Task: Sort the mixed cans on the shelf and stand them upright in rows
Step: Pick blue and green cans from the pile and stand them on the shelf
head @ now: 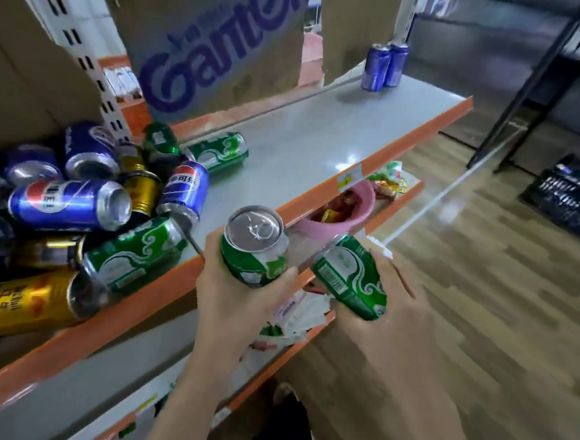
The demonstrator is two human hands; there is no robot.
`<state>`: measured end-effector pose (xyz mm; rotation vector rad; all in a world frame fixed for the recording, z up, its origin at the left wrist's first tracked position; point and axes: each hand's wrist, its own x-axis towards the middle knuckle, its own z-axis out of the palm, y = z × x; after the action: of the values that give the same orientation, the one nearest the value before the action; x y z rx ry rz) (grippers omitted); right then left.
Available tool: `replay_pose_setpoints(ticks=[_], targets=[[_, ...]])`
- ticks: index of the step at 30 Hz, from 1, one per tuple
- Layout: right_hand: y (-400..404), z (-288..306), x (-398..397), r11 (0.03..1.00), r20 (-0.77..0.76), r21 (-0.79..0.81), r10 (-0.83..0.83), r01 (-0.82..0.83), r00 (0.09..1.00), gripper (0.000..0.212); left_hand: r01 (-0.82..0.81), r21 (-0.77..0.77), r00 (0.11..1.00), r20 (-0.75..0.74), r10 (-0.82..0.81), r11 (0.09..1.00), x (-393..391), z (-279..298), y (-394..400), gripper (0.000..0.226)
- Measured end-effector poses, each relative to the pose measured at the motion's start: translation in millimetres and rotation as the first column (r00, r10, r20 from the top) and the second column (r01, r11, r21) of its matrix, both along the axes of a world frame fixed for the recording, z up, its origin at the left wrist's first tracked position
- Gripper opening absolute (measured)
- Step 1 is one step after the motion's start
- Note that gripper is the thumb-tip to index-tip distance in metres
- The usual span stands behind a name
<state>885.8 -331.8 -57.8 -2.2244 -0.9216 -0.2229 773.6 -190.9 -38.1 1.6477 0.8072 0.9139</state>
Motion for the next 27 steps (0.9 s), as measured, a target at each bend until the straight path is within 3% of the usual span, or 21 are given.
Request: replay_pose_setpoints(ticks=[7,11,15,18,22,27], targets=[[81.5,14.0,115.4,0.989,0.056,0.001,0.144,-0.145,0.988,0.077,-0.164,-0.005,0.986,0.013,0.164,0.986,106.1,1.1,76.7,0.068],[131.3,27.7,168.7,0.985,0.112,-0.02,0.173,-0.172,0.979,0.077,-0.162,0.035,0.987,0.002,0.162,0.986,152.9,17.7,114.7,0.066],[175.7,31.1,208.6,0.973,0.034,-0.087,0.219,-0.215,0.975,0.079,-0.212,0.046,0.976,-0.046,0.214,0.976,175.9,17.3,144.2,0.068],[209.3,36.6,233.1,0.946,-0.056,-0.11,0.3,-0.304,0.952,0.076,-0.306,0.085,0.942,-0.12,0.314,0.948,186.4,12.9,162.8,0.079],[259.1,42.7,273.2,0.904,-0.031,-0.116,0.412,-0.413,0.911,0.071,-0.352,0.175,0.891,-0.239,0.386,0.92,206.7,10.2,190.6,0.077],[328.7,55.6,312.8,0.805,0.005,-0.227,0.563,-0.547,0.826,0.07,-0.345,0.282,0.863,-0.281,0.42,0.895,247.8,18.3,226.9,0.078]])
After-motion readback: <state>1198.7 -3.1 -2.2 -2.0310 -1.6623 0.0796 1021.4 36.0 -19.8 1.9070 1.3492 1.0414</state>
